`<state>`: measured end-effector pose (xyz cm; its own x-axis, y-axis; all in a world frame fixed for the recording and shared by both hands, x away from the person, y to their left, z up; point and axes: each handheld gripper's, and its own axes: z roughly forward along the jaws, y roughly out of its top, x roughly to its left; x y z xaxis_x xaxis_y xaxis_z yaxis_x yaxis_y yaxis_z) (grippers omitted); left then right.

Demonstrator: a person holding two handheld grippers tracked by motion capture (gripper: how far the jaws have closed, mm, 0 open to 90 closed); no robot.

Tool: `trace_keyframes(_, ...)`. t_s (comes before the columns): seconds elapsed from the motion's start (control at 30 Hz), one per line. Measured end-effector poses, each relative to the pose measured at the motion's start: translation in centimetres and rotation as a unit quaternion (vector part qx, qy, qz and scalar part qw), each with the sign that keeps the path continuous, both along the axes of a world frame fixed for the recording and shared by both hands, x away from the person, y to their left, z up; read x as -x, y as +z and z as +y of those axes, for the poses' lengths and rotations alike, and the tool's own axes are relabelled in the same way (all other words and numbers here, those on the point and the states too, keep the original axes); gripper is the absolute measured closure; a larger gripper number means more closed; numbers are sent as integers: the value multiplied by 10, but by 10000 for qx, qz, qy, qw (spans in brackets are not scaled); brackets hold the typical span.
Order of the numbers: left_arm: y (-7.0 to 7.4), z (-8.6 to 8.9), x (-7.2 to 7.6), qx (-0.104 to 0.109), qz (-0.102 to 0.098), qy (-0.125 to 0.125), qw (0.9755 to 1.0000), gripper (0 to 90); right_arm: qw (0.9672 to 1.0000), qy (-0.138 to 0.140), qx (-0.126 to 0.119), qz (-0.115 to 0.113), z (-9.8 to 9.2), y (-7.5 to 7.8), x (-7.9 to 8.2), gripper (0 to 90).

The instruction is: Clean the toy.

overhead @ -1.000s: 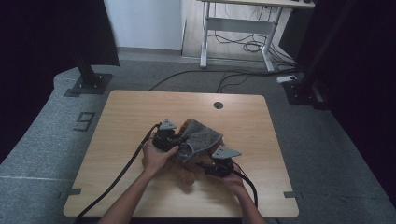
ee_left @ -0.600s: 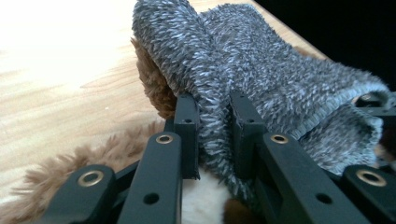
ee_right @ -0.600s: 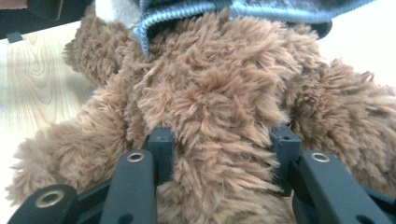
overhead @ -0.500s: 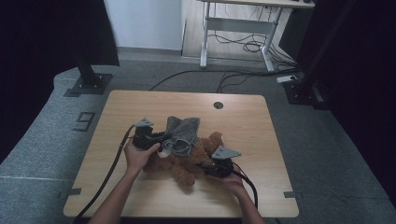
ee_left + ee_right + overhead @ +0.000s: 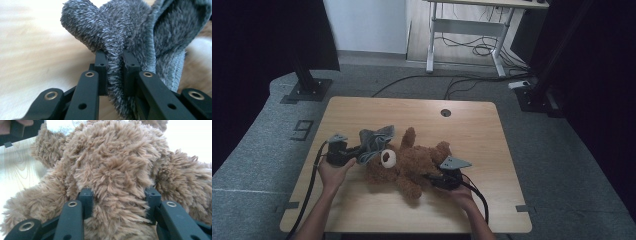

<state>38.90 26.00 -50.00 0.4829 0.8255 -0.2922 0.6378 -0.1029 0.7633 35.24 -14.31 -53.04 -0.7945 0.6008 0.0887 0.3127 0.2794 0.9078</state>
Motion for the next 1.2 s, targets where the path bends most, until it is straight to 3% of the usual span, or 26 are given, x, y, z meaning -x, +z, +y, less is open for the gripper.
trace_keyframes(0.13,-15,7,5,23,130,13,9999,778,10000,-7,-13,20,0,0,0,560)
trace_keyframes(0.27,-19,9,7,42,183,15,9998,777,10000,-15,-12,18,0,0,0,560)
trace_keyframes(0.33,-15,9,9,121,113,20,9999,777,10000,-15,-36,20,0,0,-1,559)
trace_keyframes(0.47,10,-4,16,224,-276,-157,9992,778,9999,-22,-87,63,-2,-1,-2,559)
trace_keyframes(0.6,39,-32,20,330,-684,-545,9956,778,10000,-16,-82,55,-2,-1,-2,560)
trace_keyframes(0.73,59,-79,22,296,-940,-1098,9891,778,10000,-18,-73,48,-1,-1,-2,559)
trace_keyframes(0.93,71,-151,19,124,-982,-1768,9792,777,10000,-25,-61,39,-1,-1,-1,559)
trace_keyframes(1.07,58,-180,8,-107,-744,-1866,9795,775,10000,-25,-56,27,-1,-1,-1,557)
trace_keyframes(1.17,42,-186,4,-302,-616,-1831,9807,771,10000,-36,-34,28,-1,-1,-1,555)
trace_keyframes(1.2,40,-184,3,-274,-605,-1812,9812,770,10000,-33,-22,22,-1,-1,-1,553)
